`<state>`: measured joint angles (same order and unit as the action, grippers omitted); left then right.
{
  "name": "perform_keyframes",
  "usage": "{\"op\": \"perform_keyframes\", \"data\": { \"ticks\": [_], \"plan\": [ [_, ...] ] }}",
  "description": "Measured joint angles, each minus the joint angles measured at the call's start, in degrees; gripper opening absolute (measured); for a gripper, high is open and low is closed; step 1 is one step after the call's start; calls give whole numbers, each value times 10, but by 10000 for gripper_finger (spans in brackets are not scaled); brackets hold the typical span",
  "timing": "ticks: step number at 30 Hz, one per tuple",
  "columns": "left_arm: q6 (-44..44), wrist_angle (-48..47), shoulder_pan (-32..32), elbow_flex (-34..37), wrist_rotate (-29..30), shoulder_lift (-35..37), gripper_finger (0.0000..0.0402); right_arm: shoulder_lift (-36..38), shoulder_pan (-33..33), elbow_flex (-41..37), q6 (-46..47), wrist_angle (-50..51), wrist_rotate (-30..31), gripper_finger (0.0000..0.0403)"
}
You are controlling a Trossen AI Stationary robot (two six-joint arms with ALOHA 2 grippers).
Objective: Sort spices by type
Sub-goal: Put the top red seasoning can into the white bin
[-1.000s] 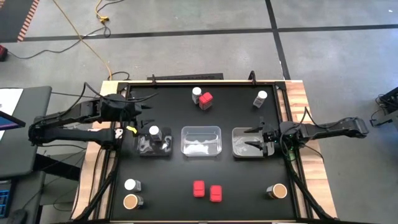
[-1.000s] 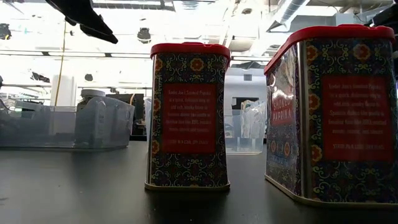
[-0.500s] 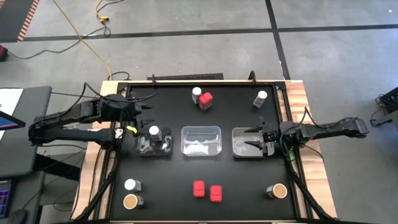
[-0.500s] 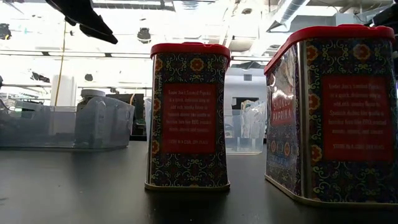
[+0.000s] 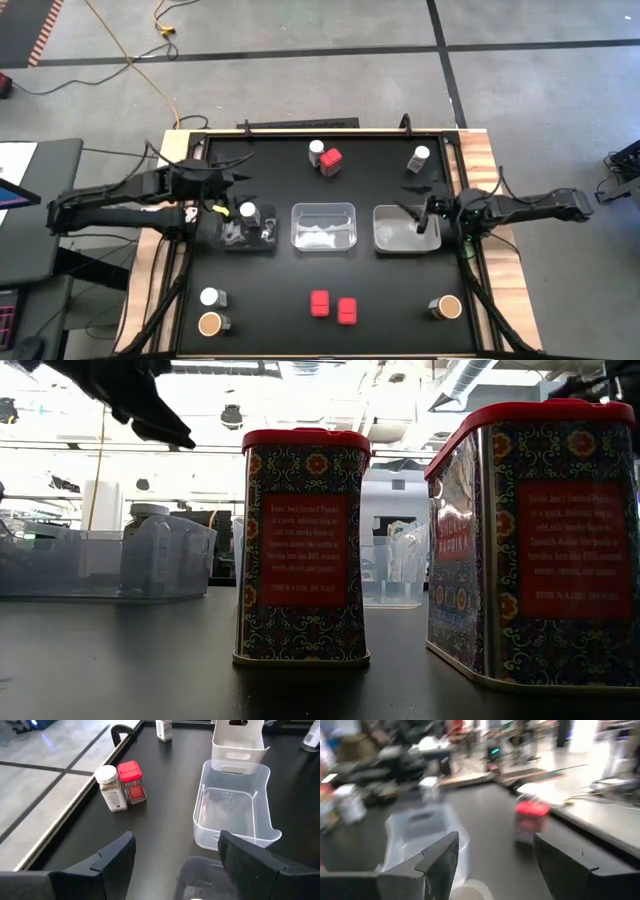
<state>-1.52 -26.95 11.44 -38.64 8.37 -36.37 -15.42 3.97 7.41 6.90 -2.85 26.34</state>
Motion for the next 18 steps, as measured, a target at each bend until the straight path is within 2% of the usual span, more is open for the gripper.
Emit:
{"op": "perform_keyframes", "data": {
  "ticks": [4, 12, 18],
  "plan": [
    [7, 44, 0, 33, -4, 25, 271, -8, 0, 44, -17, 1, 53, 286],
    [-9, 42, 0, 41, -3, 86, 271, -74, 0, 119, -55, 11, 67, 286],
    [-36, 42, 0, 41, 16, 96, 271, -170, -17, 165, -55, 13, 70, 286]
  ]
}}
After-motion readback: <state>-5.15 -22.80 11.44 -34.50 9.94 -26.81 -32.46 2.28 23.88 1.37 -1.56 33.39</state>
